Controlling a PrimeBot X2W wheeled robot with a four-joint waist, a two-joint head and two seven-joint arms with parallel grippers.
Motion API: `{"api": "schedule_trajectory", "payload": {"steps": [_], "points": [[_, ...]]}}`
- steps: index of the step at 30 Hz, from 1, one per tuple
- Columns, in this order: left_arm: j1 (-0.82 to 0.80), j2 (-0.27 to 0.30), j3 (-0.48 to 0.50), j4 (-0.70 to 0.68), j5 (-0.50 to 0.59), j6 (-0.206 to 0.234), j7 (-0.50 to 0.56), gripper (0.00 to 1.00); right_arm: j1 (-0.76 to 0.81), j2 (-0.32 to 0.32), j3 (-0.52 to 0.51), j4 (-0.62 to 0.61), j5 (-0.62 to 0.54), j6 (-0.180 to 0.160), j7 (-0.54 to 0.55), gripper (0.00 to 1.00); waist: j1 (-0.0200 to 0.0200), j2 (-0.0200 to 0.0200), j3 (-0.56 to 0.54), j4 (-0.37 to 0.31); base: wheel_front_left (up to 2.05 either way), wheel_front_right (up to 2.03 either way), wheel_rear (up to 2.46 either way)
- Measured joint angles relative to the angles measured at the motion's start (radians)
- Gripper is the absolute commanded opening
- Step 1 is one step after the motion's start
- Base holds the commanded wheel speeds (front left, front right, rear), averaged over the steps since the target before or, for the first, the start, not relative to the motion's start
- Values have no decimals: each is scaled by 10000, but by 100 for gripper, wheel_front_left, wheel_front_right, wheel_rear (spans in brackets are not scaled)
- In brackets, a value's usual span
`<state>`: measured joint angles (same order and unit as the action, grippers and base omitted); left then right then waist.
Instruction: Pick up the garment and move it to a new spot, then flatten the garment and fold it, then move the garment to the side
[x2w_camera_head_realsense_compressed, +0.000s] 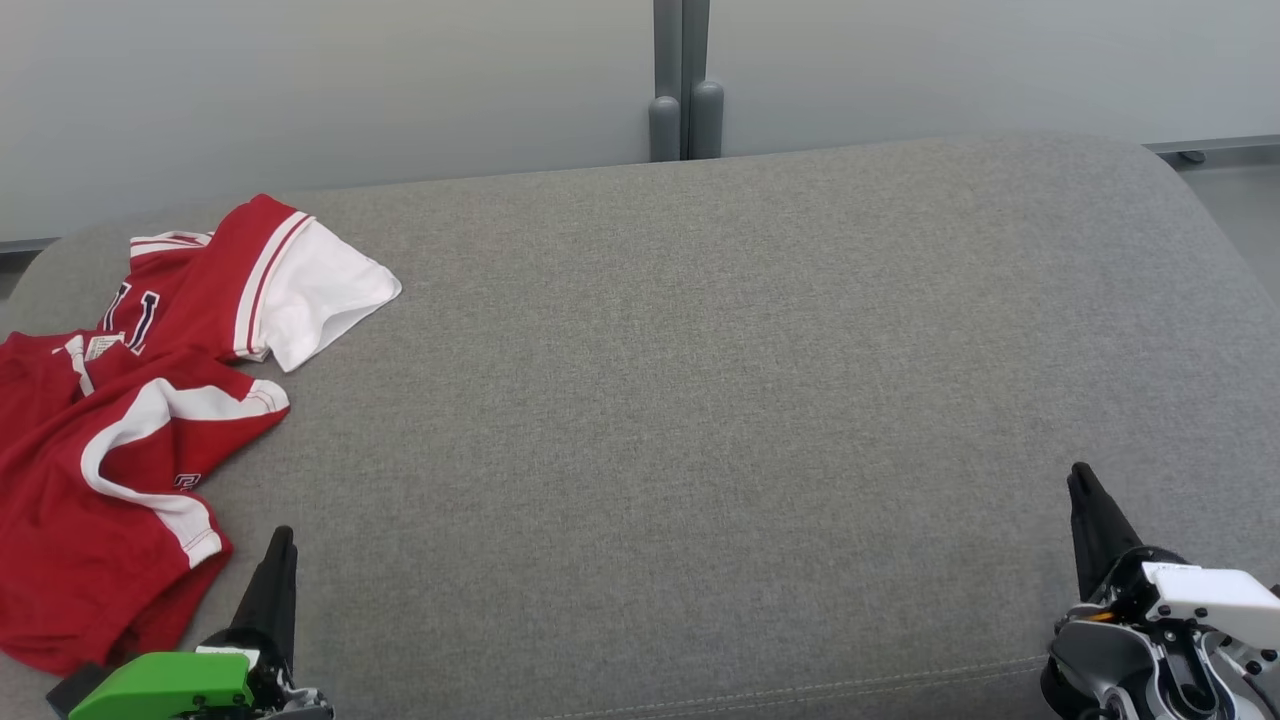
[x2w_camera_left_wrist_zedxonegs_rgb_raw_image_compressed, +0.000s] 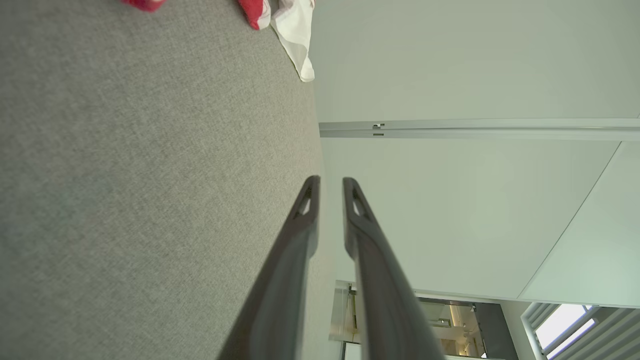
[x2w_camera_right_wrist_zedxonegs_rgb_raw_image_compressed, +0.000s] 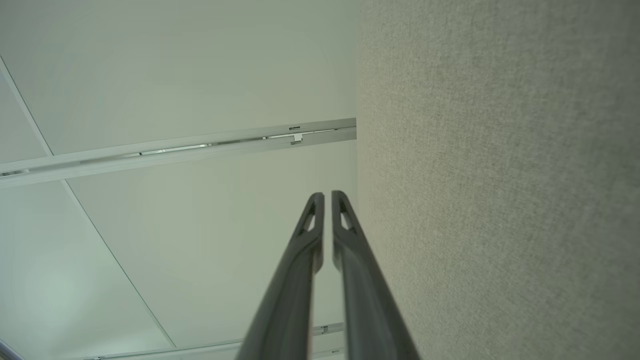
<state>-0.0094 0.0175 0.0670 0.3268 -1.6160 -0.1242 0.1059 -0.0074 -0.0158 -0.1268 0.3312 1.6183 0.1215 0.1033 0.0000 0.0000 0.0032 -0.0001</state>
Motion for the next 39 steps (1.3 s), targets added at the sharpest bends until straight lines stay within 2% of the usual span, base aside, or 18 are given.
{"api": "schedule_trajectory", "payload": {"steps": [6, 14, 24, 39], "points": [[83, -23, -151, -2, 79, 0, -178, 100, 89, 23, 111, 27, -21, -2, -161, 100, 0, 0, 0, 0, 0, 0, 0], [71, -19, -408, -119, 395, 0, -472, 100, 81, 6, 355, -13, -640, -4, -453, 100, 0, 0, -4, -3, 0, 0, 0], [-16, 88, -616, -376, 1879, 190, -763, 100, -63, -311, 644, -276, -2190, -190, -744, 100, 0, 0, -10, -20, 0, 0, 0], [-223, 357, -1053, -1193, 5267, 738, -1289, 100, -156, -477, 1310, -894, -4819, -662, -1252, 100, 0, 0, -13, -36, 0, 0, 0]]}}
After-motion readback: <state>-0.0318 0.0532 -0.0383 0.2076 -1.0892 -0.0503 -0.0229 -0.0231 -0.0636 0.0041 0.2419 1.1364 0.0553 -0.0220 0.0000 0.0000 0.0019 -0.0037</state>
